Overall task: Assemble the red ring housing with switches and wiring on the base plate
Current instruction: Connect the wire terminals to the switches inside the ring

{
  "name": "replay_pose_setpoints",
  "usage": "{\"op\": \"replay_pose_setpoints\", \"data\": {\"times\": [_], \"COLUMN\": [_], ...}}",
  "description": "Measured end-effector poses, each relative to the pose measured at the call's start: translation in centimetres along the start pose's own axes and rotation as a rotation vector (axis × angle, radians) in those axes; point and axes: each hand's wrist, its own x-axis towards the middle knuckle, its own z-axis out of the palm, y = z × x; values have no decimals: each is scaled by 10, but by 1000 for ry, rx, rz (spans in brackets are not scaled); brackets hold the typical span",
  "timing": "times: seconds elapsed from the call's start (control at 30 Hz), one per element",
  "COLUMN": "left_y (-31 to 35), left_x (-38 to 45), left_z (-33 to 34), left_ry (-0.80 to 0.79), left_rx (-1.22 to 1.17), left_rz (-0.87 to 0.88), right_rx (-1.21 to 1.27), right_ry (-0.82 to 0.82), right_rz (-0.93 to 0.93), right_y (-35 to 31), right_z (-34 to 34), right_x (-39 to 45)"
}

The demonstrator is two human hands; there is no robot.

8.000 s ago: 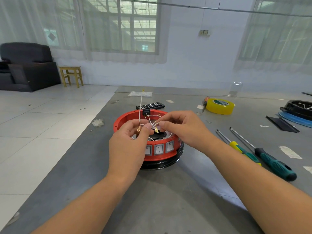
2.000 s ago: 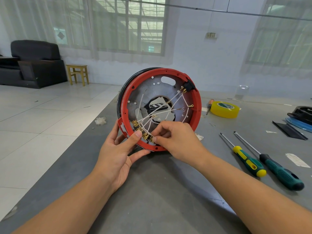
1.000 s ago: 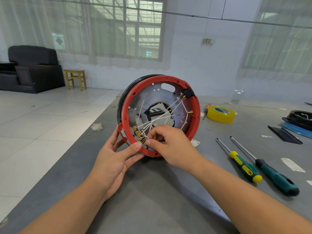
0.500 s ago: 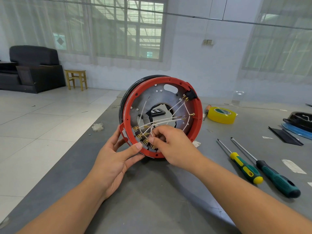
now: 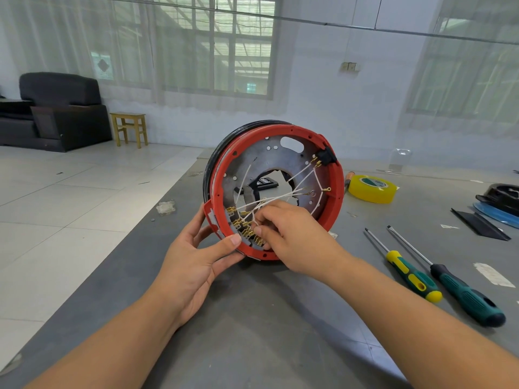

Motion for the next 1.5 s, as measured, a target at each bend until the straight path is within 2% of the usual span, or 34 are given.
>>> {"op": "replay_pose_setpoints", "data": {"times": [0.43, 0.77, 1.03, 1.5], "left_y": [-2, -5, -7, -7], "left_x": [-3, 2, 4, 4], "left_z": [0, -6, -8, -8], "left_ry": [19, 44, 52, 51], "left_rx": [10, -23, -17, 11], "left_rz": [2, -3, -1, -7], "right_rx": [-83, 319, 374, 255], "right_ry": [3, 162, 307, 233], "right_rz": [-29, 230, 211, 181], "right_y": [1, 7, 5, 0], "right_z": [3, 17, 37, 26], "right_x": [2, -3, -9, -7]}}
